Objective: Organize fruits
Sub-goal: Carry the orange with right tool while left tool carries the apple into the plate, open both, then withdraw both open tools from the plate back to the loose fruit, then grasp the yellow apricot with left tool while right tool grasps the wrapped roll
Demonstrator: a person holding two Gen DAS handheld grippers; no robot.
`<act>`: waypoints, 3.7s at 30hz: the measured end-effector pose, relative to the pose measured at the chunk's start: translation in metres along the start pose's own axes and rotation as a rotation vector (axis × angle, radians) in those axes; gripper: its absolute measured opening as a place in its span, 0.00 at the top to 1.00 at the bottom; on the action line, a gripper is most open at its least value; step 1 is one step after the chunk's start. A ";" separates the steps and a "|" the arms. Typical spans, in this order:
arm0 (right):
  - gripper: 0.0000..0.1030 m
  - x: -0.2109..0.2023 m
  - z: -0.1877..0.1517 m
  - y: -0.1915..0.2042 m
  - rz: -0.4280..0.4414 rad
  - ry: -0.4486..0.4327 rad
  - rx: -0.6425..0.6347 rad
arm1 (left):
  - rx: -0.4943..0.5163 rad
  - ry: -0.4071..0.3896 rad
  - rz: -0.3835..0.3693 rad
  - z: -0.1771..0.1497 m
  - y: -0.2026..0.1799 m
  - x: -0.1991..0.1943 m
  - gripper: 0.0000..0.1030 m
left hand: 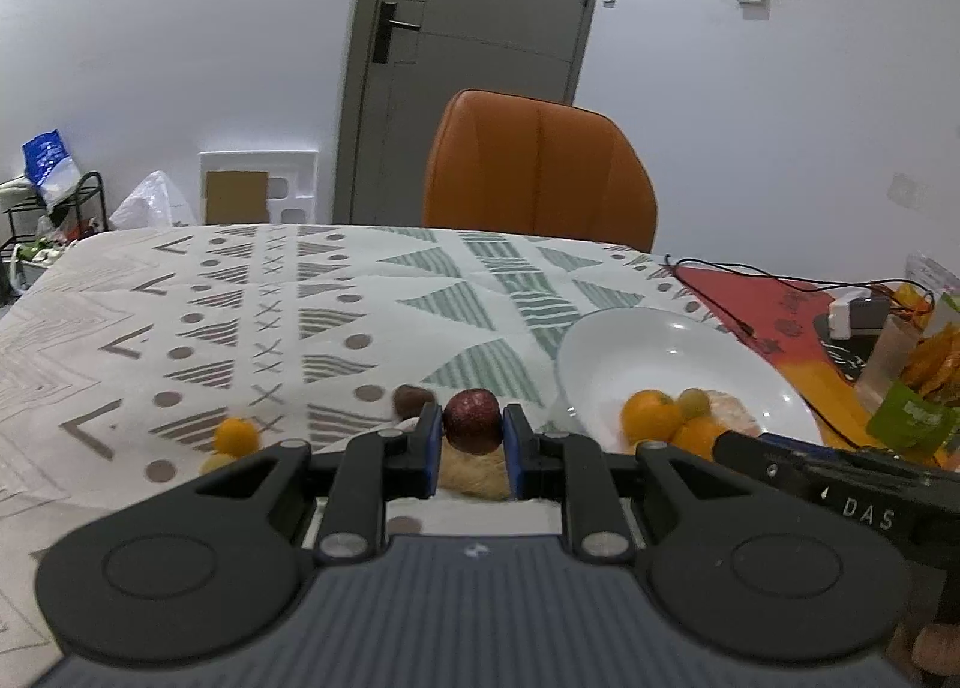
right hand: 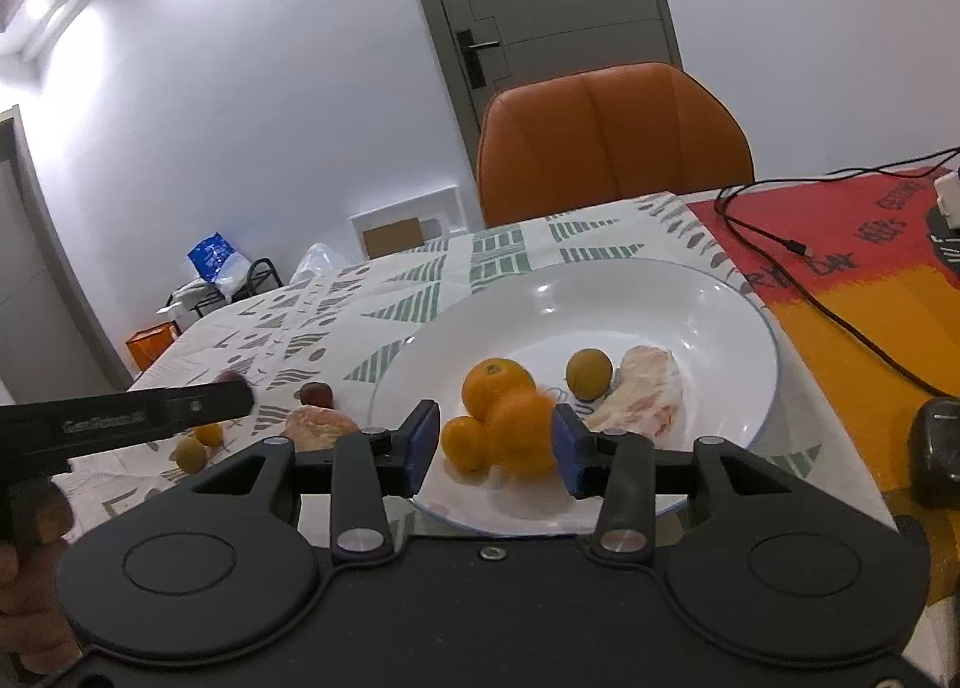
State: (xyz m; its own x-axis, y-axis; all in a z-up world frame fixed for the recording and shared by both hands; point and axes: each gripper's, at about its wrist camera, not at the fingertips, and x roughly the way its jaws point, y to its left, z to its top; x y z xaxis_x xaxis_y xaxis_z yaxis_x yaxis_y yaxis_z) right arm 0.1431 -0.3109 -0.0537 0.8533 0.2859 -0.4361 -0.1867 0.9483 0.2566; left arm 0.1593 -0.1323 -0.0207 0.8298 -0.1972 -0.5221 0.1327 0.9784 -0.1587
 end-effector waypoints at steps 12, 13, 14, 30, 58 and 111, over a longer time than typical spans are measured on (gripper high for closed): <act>0.57 -0.012 0.004 -0.015 -0.015 -0.020 0.026 | 0.043 0.007 -0.066 0.005 -0.032 0.014 0.81; 0.57 -0.013 0.004 -0.016 -0.017 -0.024 0.029 | 0.046 0.007 -0.073 0.005 -0.035 0.016 0.81; 0.57 -0.014 0.004 -0.017 -0.019 -0.026 0.032 | 0.050 0.009 -0.080 0.005 -0.038 0.018 0.81; 0.57 -0.023 0.001 -0.028 -0.038 -0.027 0.051 | 0.063 0.040 -0.077 0.014 -0.053 0.029 0.74; 0.53 -0.003 -0.006 0.043 0.067 0.022 -0.058 | -0.091 0.028 0.082 -0.007 0.053 -0.018 0.34; 0.36 0.090 0.008 0.109 0.137 0.164 -0.238 | -0.174 0.121 0.161 -0.003 0.126 0.001 0.78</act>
State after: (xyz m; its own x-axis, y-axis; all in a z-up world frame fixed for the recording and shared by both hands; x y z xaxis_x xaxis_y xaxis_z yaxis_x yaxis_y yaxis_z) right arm 0.2035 -0.1826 -0.0578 0.7261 0.4133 -0.5496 -0.4196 0.8995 0.1220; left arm 0.1758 -0.0093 -0.0437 0.7602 -0.0559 -0.6473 -0.1000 0.9744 -0.2015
